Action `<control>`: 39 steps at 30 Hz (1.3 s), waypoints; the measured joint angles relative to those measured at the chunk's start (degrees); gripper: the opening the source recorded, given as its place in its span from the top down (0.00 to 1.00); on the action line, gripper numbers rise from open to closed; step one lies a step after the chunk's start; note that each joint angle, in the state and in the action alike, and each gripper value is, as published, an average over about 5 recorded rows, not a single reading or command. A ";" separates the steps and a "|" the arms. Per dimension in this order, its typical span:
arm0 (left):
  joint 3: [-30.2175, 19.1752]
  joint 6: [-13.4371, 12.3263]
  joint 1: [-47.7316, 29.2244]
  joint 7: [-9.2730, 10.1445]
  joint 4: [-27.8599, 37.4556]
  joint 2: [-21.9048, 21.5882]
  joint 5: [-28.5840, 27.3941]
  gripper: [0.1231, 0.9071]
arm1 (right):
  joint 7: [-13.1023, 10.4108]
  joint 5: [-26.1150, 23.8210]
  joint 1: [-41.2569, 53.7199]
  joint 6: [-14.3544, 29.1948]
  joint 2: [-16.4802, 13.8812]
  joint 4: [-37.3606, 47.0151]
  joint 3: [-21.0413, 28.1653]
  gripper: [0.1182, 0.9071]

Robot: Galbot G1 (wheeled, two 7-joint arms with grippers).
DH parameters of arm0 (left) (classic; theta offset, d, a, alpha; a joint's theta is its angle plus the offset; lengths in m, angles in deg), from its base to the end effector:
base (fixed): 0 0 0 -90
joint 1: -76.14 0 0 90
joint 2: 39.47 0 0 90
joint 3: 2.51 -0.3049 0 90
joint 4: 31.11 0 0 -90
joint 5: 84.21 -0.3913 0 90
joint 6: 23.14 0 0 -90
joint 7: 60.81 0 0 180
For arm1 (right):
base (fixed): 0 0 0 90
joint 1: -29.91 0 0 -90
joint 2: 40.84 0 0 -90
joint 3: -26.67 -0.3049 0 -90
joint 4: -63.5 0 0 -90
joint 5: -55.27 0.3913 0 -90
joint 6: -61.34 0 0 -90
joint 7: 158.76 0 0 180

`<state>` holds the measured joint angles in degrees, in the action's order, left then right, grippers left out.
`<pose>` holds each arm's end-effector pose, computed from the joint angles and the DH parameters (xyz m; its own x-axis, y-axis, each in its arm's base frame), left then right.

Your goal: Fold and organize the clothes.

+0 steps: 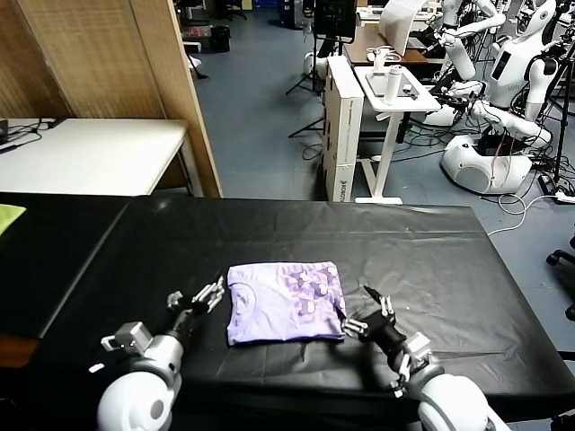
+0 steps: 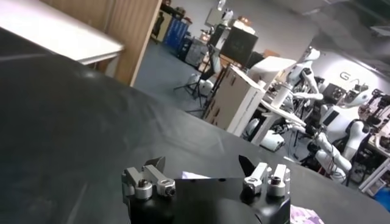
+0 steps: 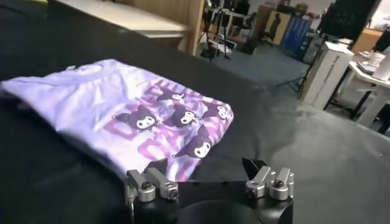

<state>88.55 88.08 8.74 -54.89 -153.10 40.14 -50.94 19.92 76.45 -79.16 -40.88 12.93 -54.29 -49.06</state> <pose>0.2699 0.0236 -0.2151 -0.9672 0.1256 0.2206 0.0369 0.9294 -0.3674 0.2683 -0.0035 -0.2506 -0.8829 -0.3956 0.2530 -0.4335 0.8937 -0.1153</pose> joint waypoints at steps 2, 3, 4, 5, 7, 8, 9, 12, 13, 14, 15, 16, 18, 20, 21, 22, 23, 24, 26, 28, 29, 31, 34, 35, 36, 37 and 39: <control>-0.57 -1.75 0.16 -0.28 0.28 -0.99 -1.74 0.00 | -0.24 1.08 -0.89 1.80 0.73 -1.12 -1.66 0.00; -0.84 -2.84 0.33 -0.63 0.47 -1.56 -2.60 0.00 | -0.25 1.14 -1.43 2.55 1.18 -1.69 -2.57 0.00; -1.10 -4.20 0.56 -1.11 0.71 -2.20 -3.50 0.00 | -0.23 0.98 -2.05 3.21 1.64 -2.22 -3.50 0.00; -1.34 -5.85 0.83 -1.67 0.98 -2.88 -4.53 0.00 | -0.17 0.59 -2.78 3.83 2.15 -2.74 -4.48 0.00; -1.74 -9.69 1.46 -2.86 1.65 -4.41 -6.52 0.00 | 0.01 -0.43 -4.43 4.86 3.29 -3.72 -6.38 0.00; -1.86 -11.73 1.79 -3.35 2.03 -5.24 -7.21 0.00 | 0.10 -0.86 -5.35 5.23 3.88 -4.16 -7.30 0.00; -1.92 -13.59 2.14 -3.74 2.42 -6.06 -7.69 0.00 | 0.17 -1.23 -6.30 5.51 4.51 -4.60 -8.22 0.00; -1.77 -17.32 3.37 -4.29 3.42 -8.27 -8.01 0.00 | 0.12 -1.93 -9.04 5.80 6.43 -5.74 -10.69 0.00; -1.73 -17.79 3.83 -4.09 3.57 -8.84 -8.21 0.00 | -0.06 -2.13 -9.92 5.77 7.08 -6.12 -11.44 0.00; -1.74 -17.91 4.28 -3.64 3.62 -9.33 -8.47 0.00 | -0.33 -2.29 -10.76 5.67 7.66 -6.49 -12.14 0.00; -1.81 -17.71 4.72 -3.09 3.53 -9.75 -8.67 0.00 | -0.73 -2.37 -11.58 5.49 8.18 -6.87 -12.82 0.00; -1.89 -17.26 5.17 -2.47 3.30 -10.15 -8.81 0.00 | -1.21 -2.42 -12.38 5.29 8.61 -7.28 -13.44 0.00; -2.02 -16.01 6.11 -1.38 2.52 -10.97 -8.85 0.00 | -2.25 -2.57 -13.86 5.11 9.18 -8.09 -14.50 0.00; -1.87 -14.90 7.20 -0.95 1.36 -11.87 -8.60 0.00 | -3.15 -3.26 -15.49 5.78 9.63 -8.75 -15.43 0.00; -1.71 -14.61 7.80 -0.86 0.76 -12.29 -8.56 0.00 | -3.47 -3.78 -16.37 6.41 9.86 -8.96 -15.82 0.00; -1.47 -14.41 8.47 -0.78 0.13 -12.67 -8.53 0.00 | -3.72 -4.38 -17.31 7.26 10.11 -9.08 -16.20 0.00; -1.18 -14.30 9.19 -0.69 -0.46 -13.00 -8.50 0.00 | -3.91 -5.02 -18.36 8.28 10.36 -9.11 -16.56 0.00; -0.88 -14.28 9.93 -0.57 -1.01 -13.23 -8.47 0.00 | -4.09 -5.64 -19.45 9.36 10.60 -9.09 -16.84 0.00; -0.25 -14.26 11.51 -0.15 -2.05 -13.49 -8.51 0.00 | -4.73 -6.93 -21.83 11.88 11.04 -9.04 -17.15 0.00; 0.24 -14.02 13.10 0.41 -2.93 -13.54 -8.55 0.00 | -5.98 -8.37 -24.36 14.50 11.43 -8.99 -17.04 0.00; 0.41 -13.74 13.92 0.69 -3.39 -13.52 -8.58 0.00 | -6.87 -9.21 -25.63 15.80 11.60 -8.98 -16.83 0.00; 0.61 -13.01 15.56 1.15 -4.27 -13.47 -8.58 0.00 | -9.00 -10.91 -28.18 18.22 11.84 -8.94 -16.18 0.00; 0.79 -12.33 18.14 1.66 -5.71 -13.37 -8.49 0.00 | -12.49 -12.56 -32.17 21.43 11.68 -9.02 -15.12 0.00; 0.87 -12.32 19.00 1.78 -6.18 -13.29 -8.43 0.00 | -13.61 -12.72 -33.49 22.35 11.49 -9.15 -14.90 0.00; 0.99 -12.34 19.84 1.84 -6.62 -13.21 -8.34 0.00 | -14.60 -12.74 -34.77 23.10 11.27 -9.33 -14.78 0.00; 1.14 -12.35 20.69 1.87 -7.01 -13.10 -8.26 0.00 | -15.47 -12.67 -35.98 23.66 11.05 -9.52 -14.73 0.00; 1.53 -12.33 22.30 1.89 -7.57 -12.82 -8.17 0.00 | -16.72 -12.37 -38.04 24.17 10.62 -9.97 -14.66 0.00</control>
<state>90.07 75.76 31.04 -53.00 -160.67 27.32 -59.11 3.20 64.08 -117.20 -16.71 23.55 -64.26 -63.73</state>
